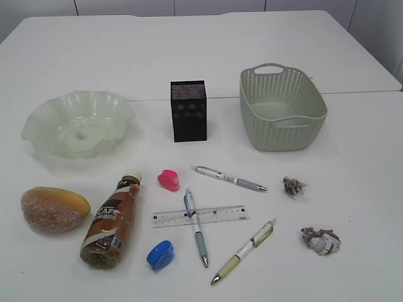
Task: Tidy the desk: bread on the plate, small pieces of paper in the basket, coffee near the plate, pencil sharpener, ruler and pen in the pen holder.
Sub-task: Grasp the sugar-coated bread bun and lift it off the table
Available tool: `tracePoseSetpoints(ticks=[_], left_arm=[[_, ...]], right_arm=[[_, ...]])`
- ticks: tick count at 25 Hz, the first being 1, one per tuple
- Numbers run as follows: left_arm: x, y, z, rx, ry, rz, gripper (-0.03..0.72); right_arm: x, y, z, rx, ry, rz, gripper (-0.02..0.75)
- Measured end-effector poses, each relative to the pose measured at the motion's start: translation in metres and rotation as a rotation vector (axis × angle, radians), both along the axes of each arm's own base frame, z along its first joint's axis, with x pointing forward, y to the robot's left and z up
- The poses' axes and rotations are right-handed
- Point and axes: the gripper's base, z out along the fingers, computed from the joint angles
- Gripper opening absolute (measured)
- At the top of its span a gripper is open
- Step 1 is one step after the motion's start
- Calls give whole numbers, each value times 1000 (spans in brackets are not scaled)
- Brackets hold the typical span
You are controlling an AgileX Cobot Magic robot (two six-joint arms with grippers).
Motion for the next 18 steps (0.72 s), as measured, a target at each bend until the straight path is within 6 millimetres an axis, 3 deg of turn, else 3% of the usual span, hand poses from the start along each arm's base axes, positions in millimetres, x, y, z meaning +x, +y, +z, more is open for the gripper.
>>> tracePoseSetpoints(ticks=[18], left_arm=[[0,0,0,3,0,2,458]], right_arm=[[0,0,0,0,0,0,545]])
